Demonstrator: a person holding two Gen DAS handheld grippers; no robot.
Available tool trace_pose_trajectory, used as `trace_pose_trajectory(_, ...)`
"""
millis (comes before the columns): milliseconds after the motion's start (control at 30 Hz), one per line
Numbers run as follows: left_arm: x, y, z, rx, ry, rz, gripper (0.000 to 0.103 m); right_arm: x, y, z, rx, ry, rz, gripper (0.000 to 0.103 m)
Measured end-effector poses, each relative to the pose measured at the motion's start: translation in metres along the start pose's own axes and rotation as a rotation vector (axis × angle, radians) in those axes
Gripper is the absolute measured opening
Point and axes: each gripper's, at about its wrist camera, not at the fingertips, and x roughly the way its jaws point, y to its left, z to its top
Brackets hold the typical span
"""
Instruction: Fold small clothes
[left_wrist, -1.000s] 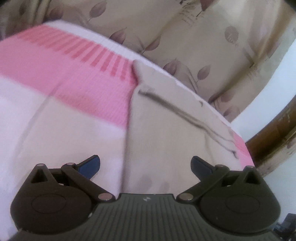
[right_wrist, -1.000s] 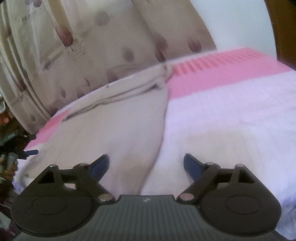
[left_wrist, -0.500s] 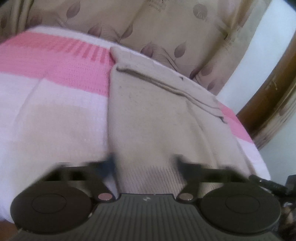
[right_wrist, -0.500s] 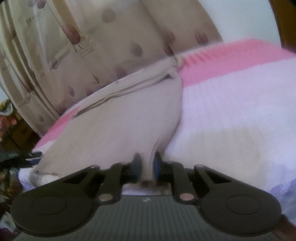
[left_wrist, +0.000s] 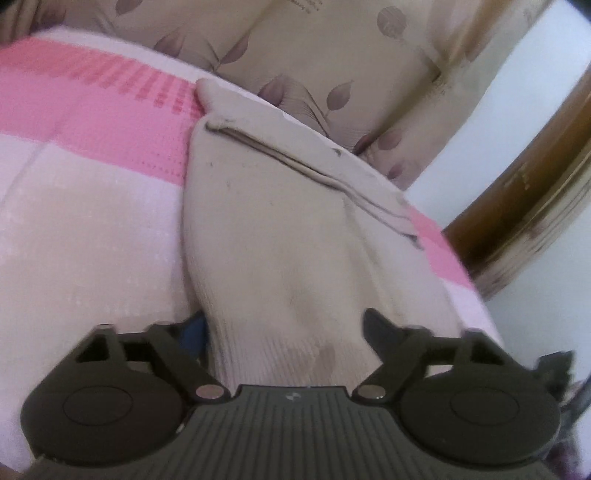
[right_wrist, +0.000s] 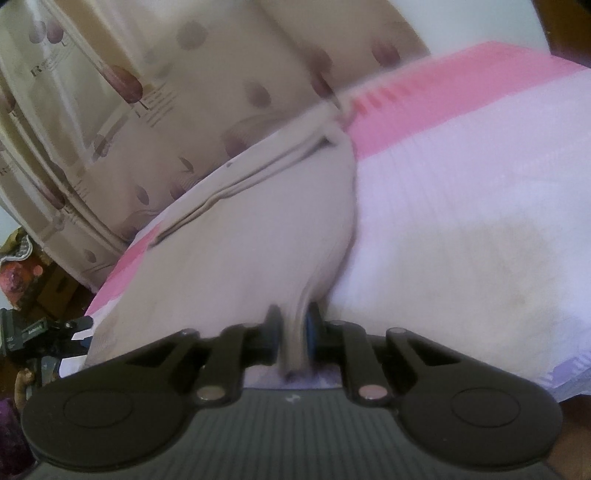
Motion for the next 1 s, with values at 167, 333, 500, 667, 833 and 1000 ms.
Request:
trace_pose_trajectory(167, 0.0, 0.0, -0.008, -0.03, -0.011, 0.048, 0.008, 0.001, 0.004, -0.002, -0.001, 0.009, 0.027, 0.008)
trace_pose_trajectory(333, -0.025, -0.005, -0.006, -0.068, -0.099, -0.013, 0.008, -0.014, -0.007, -0.001, 0.129, -0.041, 0.166, 0.008)
trace_pose_trajectory(500, -0.034, -0.003, -0.001, -0.12, -0.132, -0.047, 0.008, -0.025, -0.017, 0.003, 0.258, -0.112, 0.284, 0.008)
trace_pose_trajectory(667, -0.038, -0.007, 0.017, -0.151, -0.183, -0.076, 0.008, -0.027, -0.015, 0.011, 0.32, -0.156, 0.356, 0.008)
trace_pose_trajectory(833, -0.039, -0.021, 0.036, -0.149, -0.25, -0.097, 0.008, -0.024, -0.007, 0.029, 0.34, -0.196, 0.397, 0.008)
trace_pose_trajectory(1000, -0.038, -0.032, 0.06, -0.155, -0.317, -0.118, 0.008, -0.018, -0.006, 0.052, 0.354, -0.232, 0.411, 0.008)
